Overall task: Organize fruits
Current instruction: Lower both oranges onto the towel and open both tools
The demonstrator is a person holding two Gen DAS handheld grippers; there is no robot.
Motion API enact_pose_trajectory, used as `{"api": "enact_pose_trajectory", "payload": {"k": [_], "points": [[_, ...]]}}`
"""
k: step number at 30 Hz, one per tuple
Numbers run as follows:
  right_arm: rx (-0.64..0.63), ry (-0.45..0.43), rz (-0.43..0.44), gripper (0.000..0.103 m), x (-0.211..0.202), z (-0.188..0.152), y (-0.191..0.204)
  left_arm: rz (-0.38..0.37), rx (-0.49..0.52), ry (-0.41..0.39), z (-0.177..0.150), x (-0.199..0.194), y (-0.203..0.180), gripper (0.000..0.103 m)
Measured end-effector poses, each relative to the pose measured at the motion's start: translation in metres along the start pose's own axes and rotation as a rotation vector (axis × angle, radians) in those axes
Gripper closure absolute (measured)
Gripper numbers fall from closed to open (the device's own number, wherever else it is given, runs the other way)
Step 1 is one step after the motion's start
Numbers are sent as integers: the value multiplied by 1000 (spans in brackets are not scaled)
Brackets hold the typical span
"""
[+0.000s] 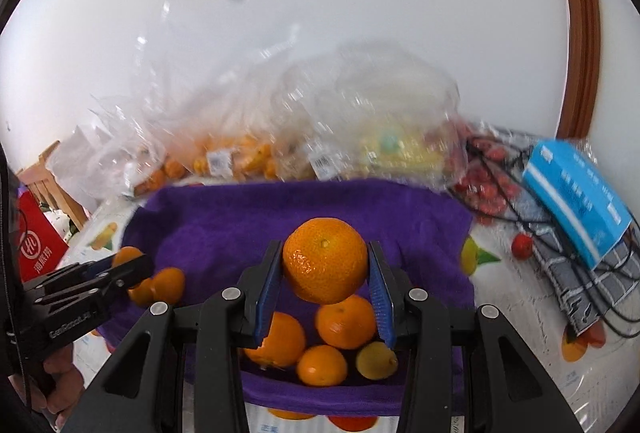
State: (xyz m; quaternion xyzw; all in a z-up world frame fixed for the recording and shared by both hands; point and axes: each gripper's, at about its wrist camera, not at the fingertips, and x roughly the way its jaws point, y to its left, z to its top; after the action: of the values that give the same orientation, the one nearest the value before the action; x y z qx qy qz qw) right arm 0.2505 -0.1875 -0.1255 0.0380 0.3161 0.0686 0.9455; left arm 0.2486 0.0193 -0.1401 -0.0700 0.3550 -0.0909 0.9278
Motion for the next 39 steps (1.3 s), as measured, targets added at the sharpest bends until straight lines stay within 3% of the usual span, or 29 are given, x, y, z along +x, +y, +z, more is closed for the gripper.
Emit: {"api": "enact_pose_trajectory", "payload": {"k": [17, 30, 39], "points": [[43, -12, -26, 62, 12, -5, -20, -5, -84, -52, 3, -6, 17, 72], [-1, -1, 55, 62, 31, -21, 6, -10, -78, -36, 0, 2, 14, 72], [-3, 32, 59, 62, 40, -26, 9, -41, -75, 9, -3, 10, 9, 72]]}}
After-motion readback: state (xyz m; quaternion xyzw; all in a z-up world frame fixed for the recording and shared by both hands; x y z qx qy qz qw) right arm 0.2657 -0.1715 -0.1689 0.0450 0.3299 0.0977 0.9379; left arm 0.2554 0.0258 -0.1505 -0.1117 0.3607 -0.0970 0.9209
